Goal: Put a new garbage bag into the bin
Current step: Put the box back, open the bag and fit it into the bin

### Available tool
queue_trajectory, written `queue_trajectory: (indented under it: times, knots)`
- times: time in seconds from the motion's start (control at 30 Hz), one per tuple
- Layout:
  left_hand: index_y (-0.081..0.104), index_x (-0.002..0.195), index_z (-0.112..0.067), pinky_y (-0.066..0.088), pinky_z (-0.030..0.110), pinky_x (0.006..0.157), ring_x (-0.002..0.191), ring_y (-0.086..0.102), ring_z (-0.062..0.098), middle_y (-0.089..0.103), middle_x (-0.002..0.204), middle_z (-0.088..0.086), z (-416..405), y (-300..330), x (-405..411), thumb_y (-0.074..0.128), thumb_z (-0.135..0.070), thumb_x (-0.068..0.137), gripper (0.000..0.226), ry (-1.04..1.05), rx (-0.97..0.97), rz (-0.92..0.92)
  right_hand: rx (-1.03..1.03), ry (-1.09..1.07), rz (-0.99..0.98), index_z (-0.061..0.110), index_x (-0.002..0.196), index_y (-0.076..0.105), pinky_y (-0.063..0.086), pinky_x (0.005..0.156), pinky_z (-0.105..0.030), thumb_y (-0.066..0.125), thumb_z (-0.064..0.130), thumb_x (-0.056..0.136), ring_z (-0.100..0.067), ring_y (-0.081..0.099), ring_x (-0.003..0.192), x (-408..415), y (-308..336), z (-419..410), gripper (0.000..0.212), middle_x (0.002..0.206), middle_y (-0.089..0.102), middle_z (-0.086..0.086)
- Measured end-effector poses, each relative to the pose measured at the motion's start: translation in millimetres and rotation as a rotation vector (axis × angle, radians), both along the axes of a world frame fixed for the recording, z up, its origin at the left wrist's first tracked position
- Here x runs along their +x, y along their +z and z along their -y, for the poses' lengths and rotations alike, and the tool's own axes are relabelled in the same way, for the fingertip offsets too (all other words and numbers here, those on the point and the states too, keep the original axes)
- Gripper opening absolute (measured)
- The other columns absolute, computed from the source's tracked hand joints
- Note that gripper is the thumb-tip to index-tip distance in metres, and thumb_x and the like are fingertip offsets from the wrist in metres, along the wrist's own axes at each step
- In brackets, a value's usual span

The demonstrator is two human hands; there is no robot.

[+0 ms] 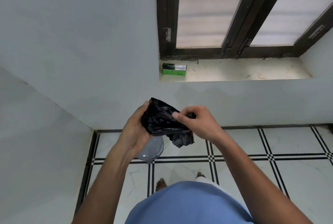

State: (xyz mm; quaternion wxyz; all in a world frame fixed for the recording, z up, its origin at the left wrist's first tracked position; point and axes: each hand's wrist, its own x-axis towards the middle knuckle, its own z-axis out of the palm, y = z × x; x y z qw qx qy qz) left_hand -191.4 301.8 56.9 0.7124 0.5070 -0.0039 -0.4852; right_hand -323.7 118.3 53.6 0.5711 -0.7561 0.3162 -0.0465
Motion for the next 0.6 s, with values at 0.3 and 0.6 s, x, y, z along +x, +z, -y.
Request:
queue_trajectory:
  times: [0.3, 0.6]
  knots:
    - [0.079, 0.114, -0.003, 0.060, 0.048, 0.102, 0.109, 0.079, 0.038, 0.083, 0.110, 0.016, -18, -19, 18, 0.081, -0.020, 0.096, 0.025, 0.099, 0.336, 0.258, 0.268, -0.450, -0.129, 0.012, 0.123, 0.067, 0.065, 0.093, -0.051, 0.044, 0.057, 0.116, -0.024, 0.074, 0.105, 5, -11, 12, 0.052, 0.120, 0.077, -0.009]
    - [0.083, 0.119, -0.020, 0.059, 0.043, 0.100, 0.107, 0.081, 0.026, 0.085, 0.113, 0.007, -11, 14, 12, 0.074, -0.042, 0.099, 0.031, -0.166, 0.364, 0.325, -0.394, 0.203, -0.043, 0.051, 0.165, 0.039, 0.037, 0.124, -0.040, 0.084, 0.078, 0.080, -0.012, 0.038, 0.154, 17, 6, -18, 0.100, 0.162, 0.046, 0.015]
